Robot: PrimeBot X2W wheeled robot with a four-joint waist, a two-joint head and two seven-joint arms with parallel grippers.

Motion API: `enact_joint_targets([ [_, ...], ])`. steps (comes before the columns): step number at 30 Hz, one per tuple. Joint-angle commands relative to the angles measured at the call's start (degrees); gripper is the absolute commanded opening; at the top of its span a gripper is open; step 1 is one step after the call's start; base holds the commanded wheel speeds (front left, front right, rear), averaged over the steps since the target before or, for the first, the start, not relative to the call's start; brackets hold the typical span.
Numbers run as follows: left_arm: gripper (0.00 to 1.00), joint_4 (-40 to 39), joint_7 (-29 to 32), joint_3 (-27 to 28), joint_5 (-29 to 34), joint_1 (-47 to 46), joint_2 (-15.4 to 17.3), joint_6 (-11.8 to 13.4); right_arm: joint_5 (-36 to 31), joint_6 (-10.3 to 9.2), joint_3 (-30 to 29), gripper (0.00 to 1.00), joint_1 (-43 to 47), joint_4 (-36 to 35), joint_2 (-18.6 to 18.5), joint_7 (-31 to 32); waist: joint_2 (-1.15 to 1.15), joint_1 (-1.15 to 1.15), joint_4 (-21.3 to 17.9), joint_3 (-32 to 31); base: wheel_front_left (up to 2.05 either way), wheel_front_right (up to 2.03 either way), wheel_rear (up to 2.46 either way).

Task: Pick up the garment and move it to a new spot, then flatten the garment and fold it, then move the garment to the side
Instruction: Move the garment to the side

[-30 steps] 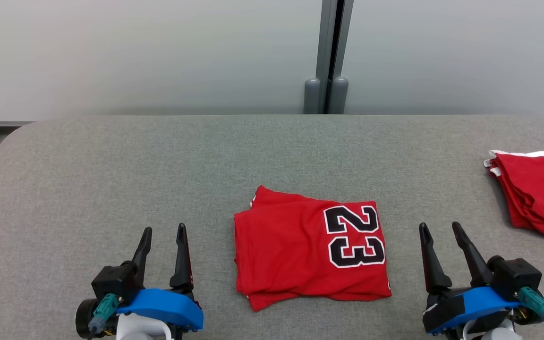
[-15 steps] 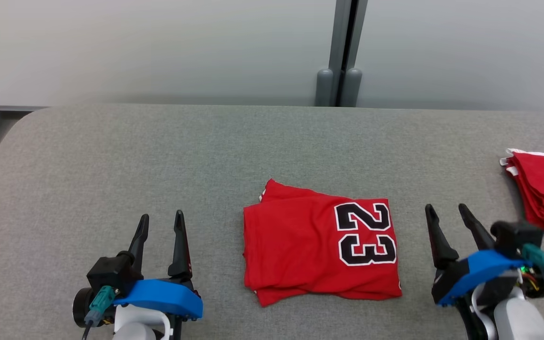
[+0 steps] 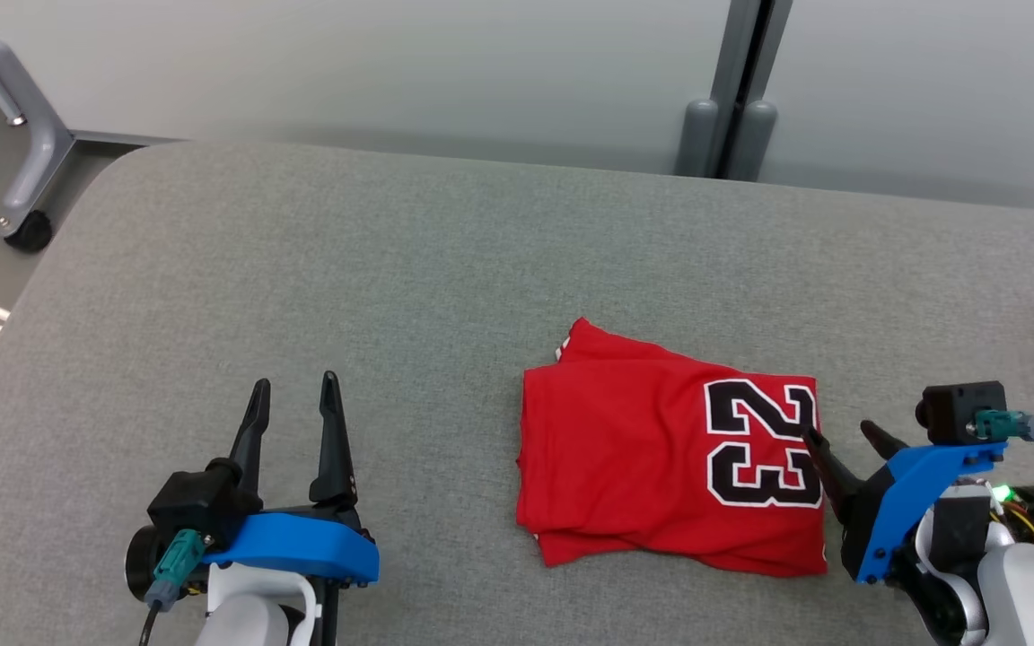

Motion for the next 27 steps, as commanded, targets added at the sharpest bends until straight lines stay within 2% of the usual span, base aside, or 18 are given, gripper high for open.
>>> enact_joint_targets([
  [1,1.0,-0.32,-0.24,0.0,0.32,-0.52,-0.05,0.15,0.55,0.01,-0.1,1.0,0.7,0.32,-0.42,0.42,0.0,0.0,1.16,1.08,0.0,0.0,0.0],
  [7,1.0,-0.83,-0.25,0.21,0.49,-0.59,-0.14,0.0,1.48,0.01,-0.32,1.0,0.95,3.84,-1.04,2.78,0.0,0.0,3.51,2.94,0.0,0.0,0.0],
  [12,1.0,-0.98,-0.25,0.54,0.6,-0.81,-0.22,-0.08,1.72,0.01,0.17,1.0,-0.47,6.59,-0.82,2.85,0.0,0.0,4.02,3.62,0.0,0.0,0.0],
  [13,1.0,-0.99,-0.25,0.61,0.53,-0.84,-0.24,-0.07,1.82,0.01,0.42,0.56,-0.78,7.03,-0.84,2.79,0.0,0.0,4.0,3.73,0.0,0.0,0.0],
  [15,1.0,-1.07,-0.25,0.74,0.6,-0.91,-0.26,0.05,2.05,0.01,1.19,0.27,-1.59,7.64,-0.81,2.62,0.0,0.0,3.7,4.01,0.0,0.0,0.0],
  [16,1.0,-1.09,-0.25,0.68,0.72,-0.93,-0.28,0.03,2.22,0.01,1.56,0.08,-2.07,7.7,-0.8,2.23,0.0,0.0,3.43,4.13,0.0,0.0,0.0],
  [17,1.0,-1.14,-0.25,0.6,0.91,-0.97,-0.27,0.0,2.28,0.01,1.9,0.0,-2.51,7.79,-0.81,2.03,0.0,0.0,3.04,4.29,0.0,0.0,0.0],
  [23,1.0,-2.39,-0.22,-0.3,1.64,-1.49,-0.33,-0.26,2.85,-0.01,2.46,0.0,-5.74,7.41,-2.58,-0.97,0.0,0.0,-1.25,5.68,0.0,0.0,0.0],
  [27,1.0,-3.24,-0.19,-0.81,2.2,-1.91,-0.26,-0.4,3.06,0.0,3.35,0.0,-7.75,6.41,-4.21,-1.69,0.0,0.0,-6.42,7.03,0.0,0.0,0.0],
])
